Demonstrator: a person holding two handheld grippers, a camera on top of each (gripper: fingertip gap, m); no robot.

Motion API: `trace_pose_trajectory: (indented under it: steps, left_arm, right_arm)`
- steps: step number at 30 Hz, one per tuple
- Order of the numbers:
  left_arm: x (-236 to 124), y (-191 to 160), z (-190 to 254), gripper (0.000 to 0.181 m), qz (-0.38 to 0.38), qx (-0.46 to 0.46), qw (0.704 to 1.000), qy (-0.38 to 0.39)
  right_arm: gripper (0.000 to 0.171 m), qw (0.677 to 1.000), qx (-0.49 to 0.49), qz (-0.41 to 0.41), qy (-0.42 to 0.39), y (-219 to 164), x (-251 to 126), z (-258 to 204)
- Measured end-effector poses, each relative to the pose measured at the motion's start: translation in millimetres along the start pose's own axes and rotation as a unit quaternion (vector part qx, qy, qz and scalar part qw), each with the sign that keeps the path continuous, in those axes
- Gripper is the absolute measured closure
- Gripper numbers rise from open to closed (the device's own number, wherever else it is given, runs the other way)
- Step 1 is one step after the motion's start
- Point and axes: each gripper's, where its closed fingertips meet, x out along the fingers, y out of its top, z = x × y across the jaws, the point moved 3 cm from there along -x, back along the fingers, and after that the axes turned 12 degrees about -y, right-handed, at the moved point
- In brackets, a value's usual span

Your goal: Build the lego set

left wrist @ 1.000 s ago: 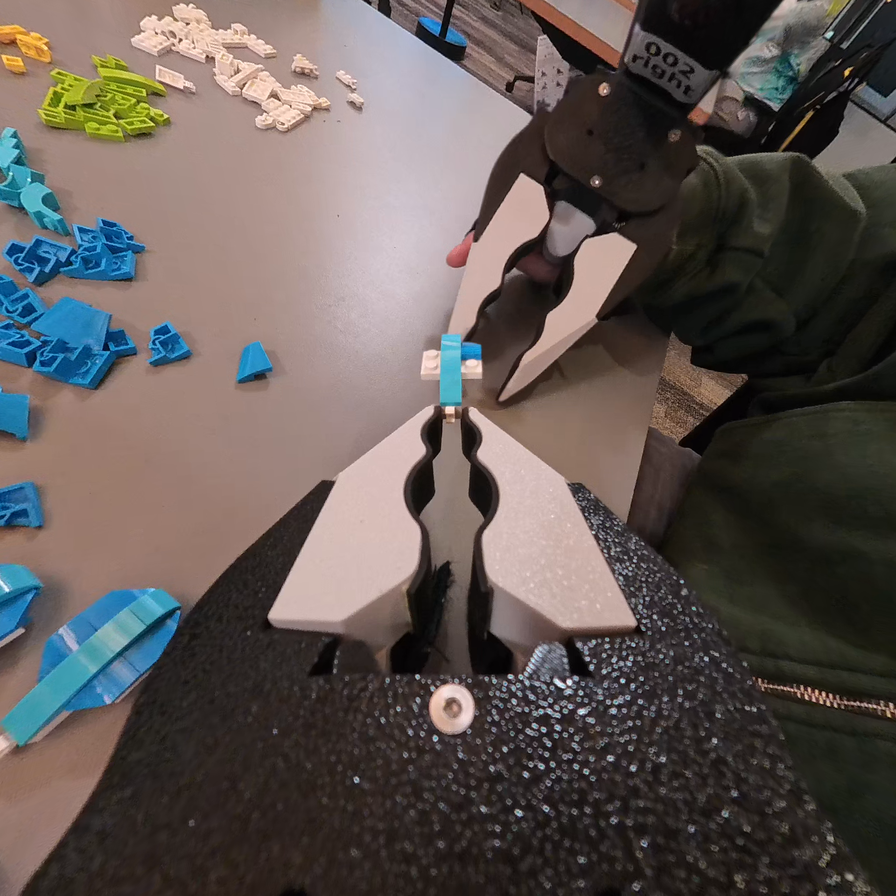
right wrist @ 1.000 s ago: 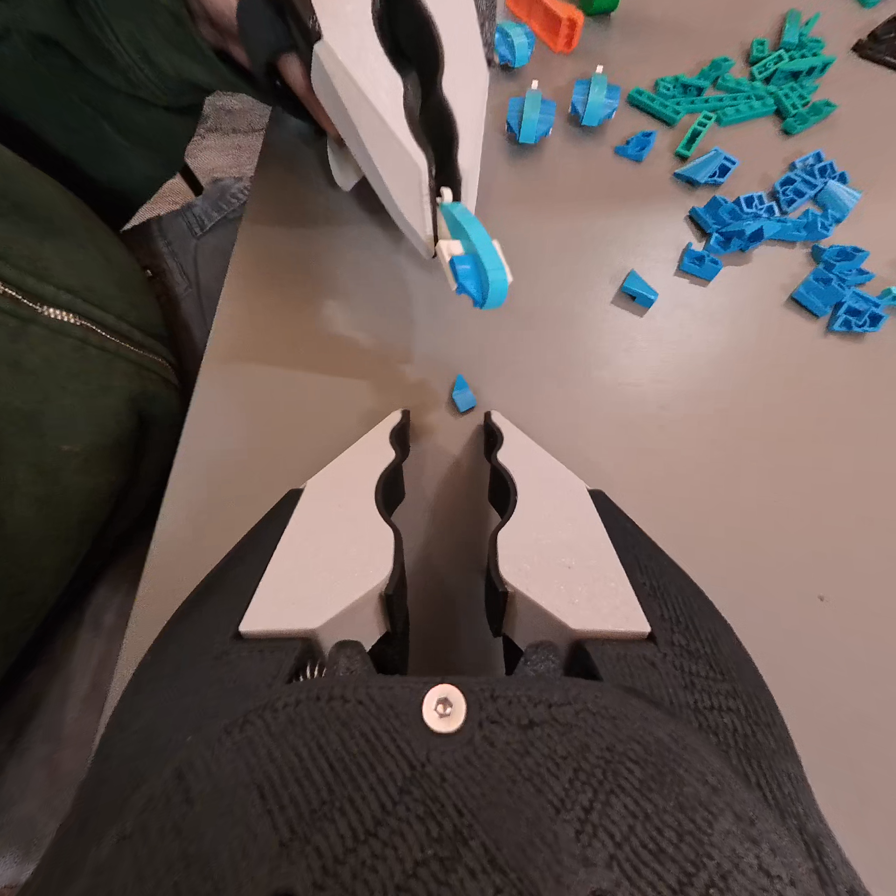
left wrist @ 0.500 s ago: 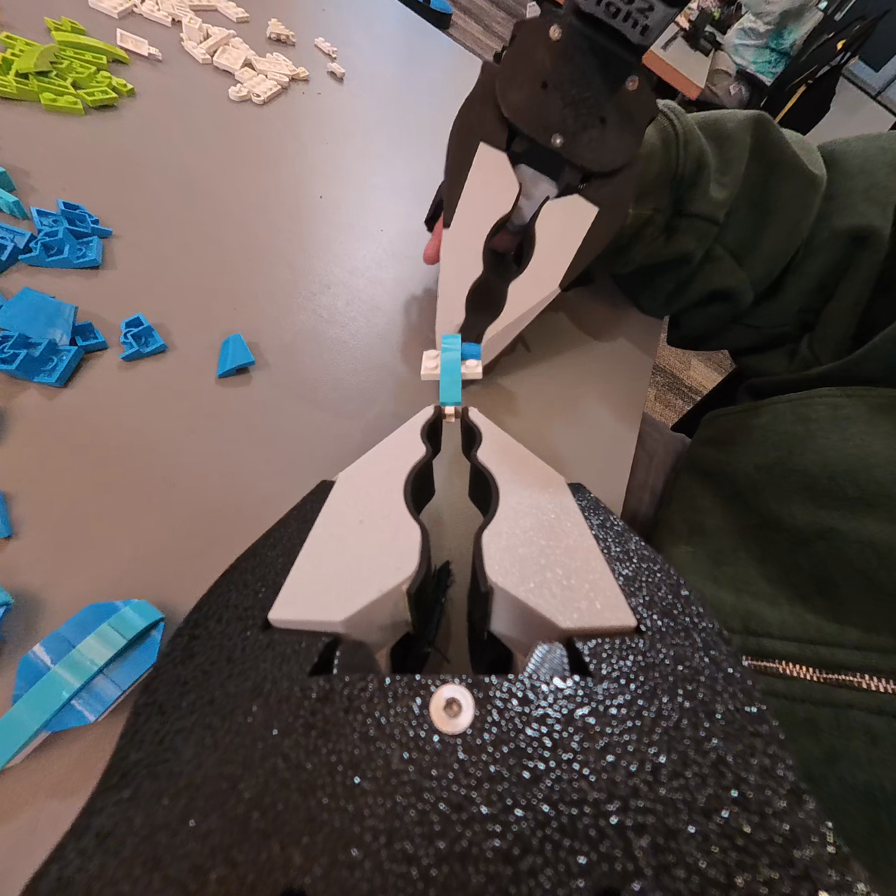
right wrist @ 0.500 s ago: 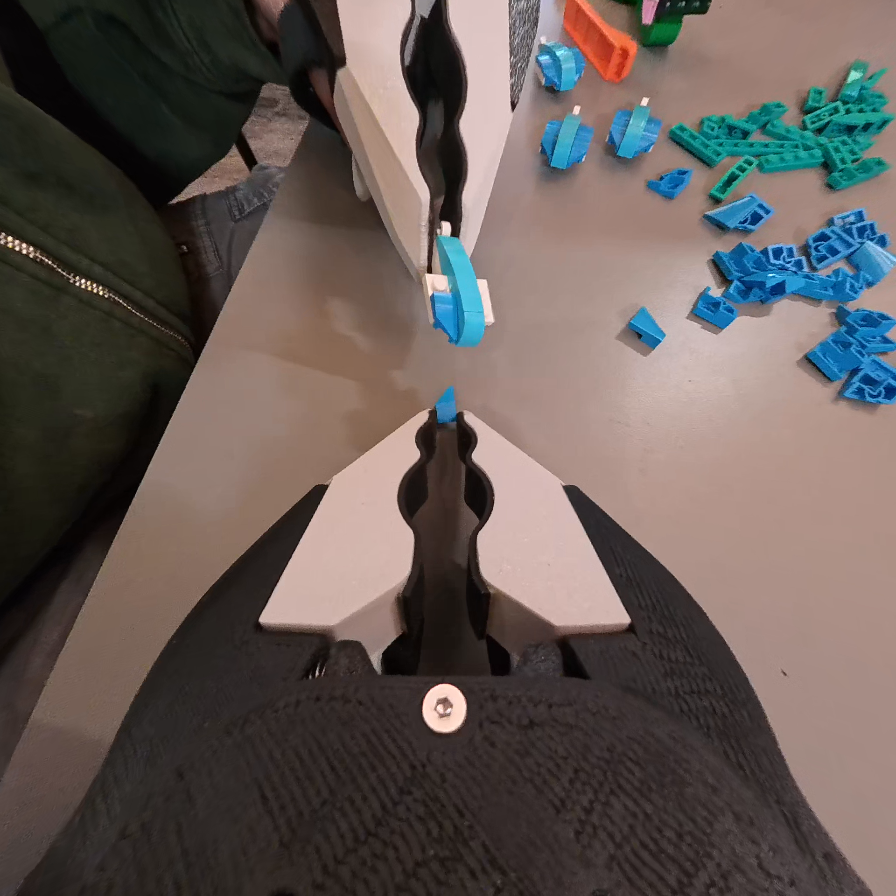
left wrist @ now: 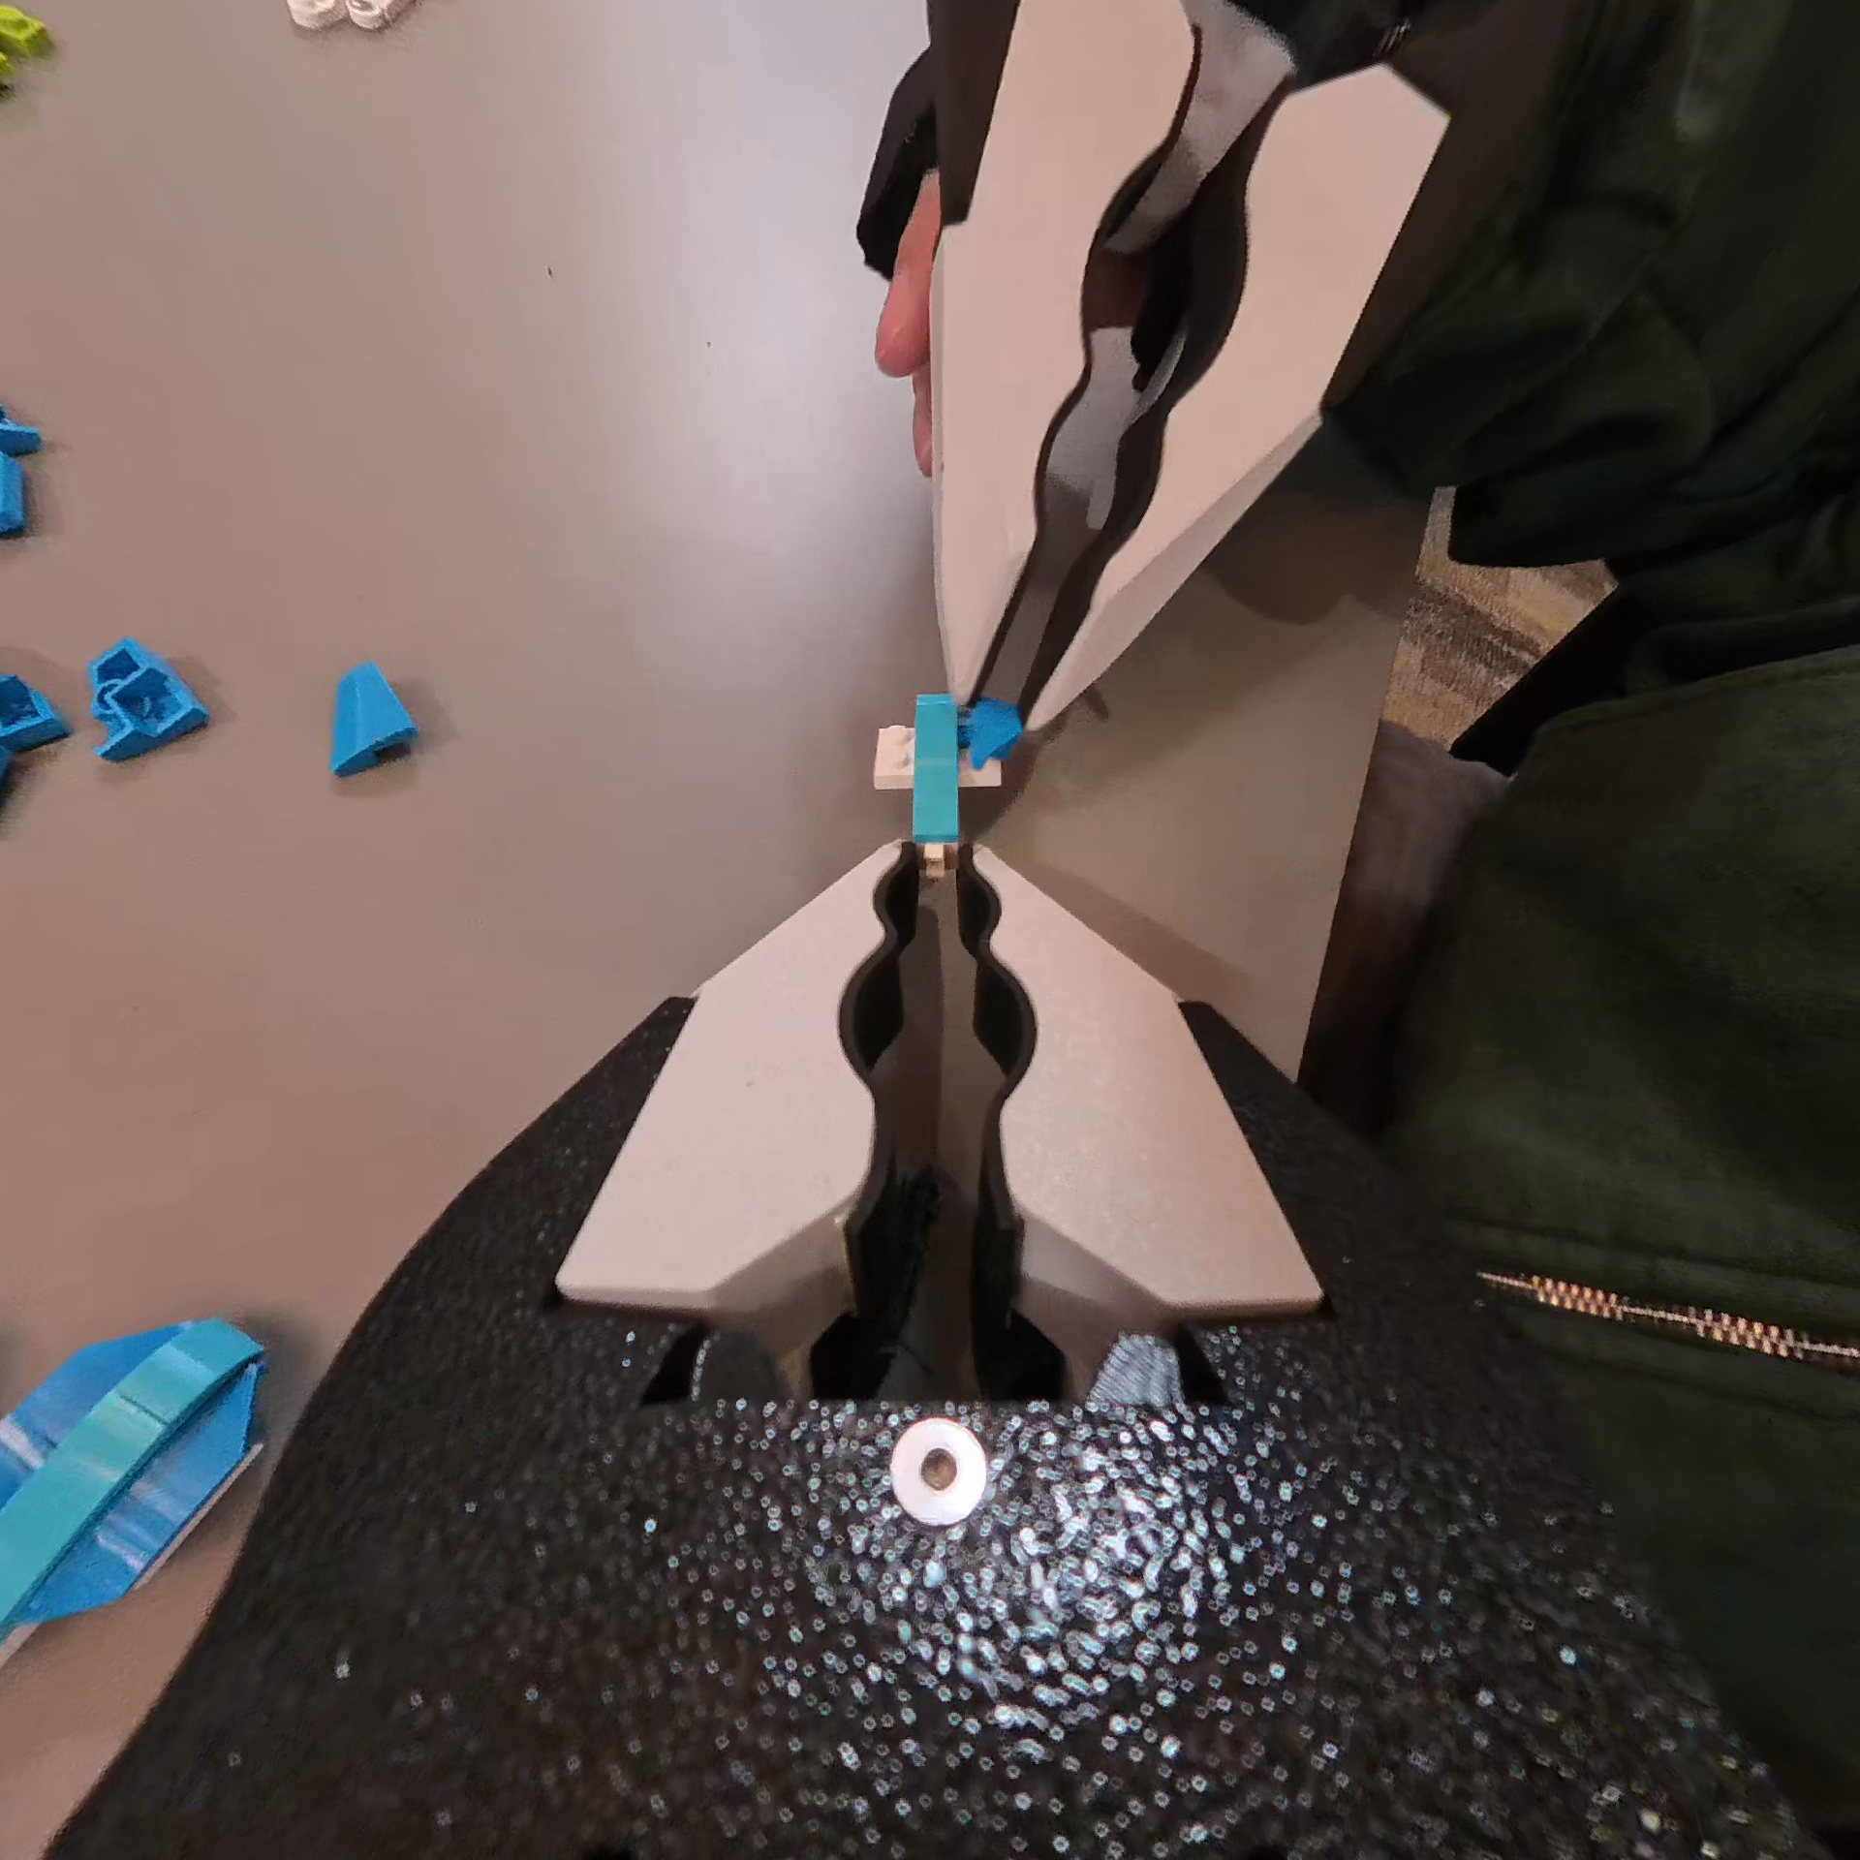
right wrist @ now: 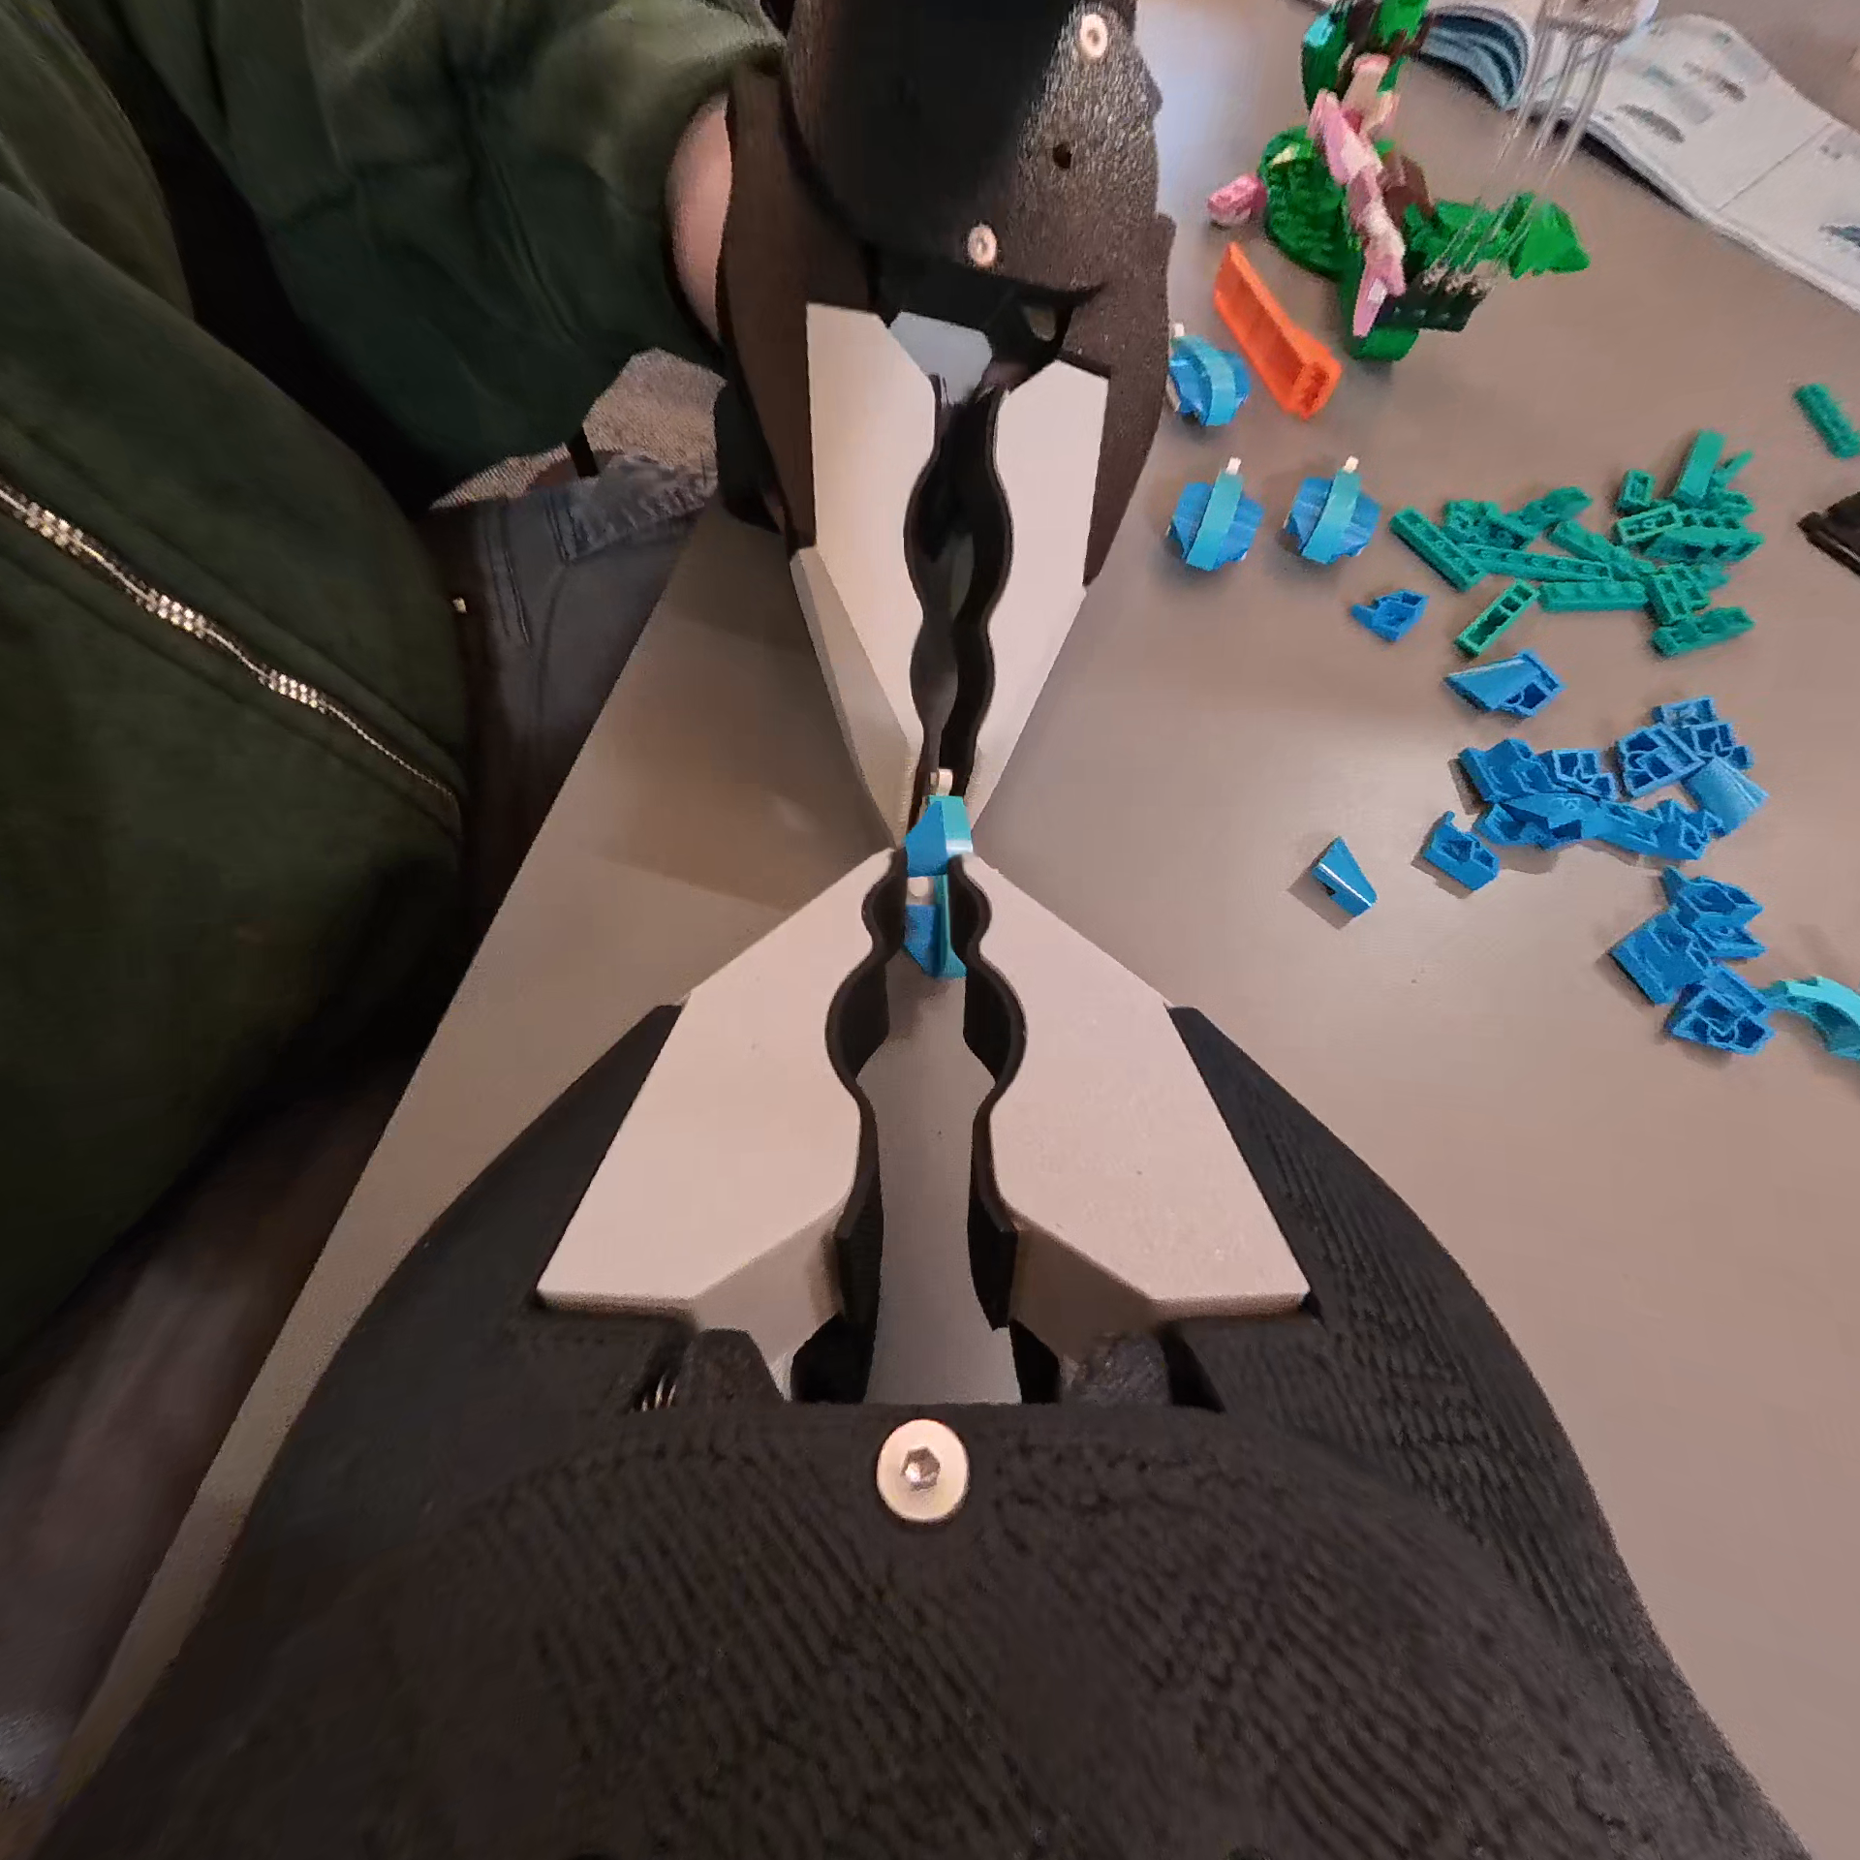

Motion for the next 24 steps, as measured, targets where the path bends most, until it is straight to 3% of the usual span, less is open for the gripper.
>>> trace_pose_trajectory:
  steps: [24]
  left_arm:
    - [-1.7,0.0,0.8,0.176,0.010,-0.026,0.999,-0.022]
  right_arm:
    - [0.163,0.998,-0.038,-0.023,-0.044,-6.3,3.5,-6.4]
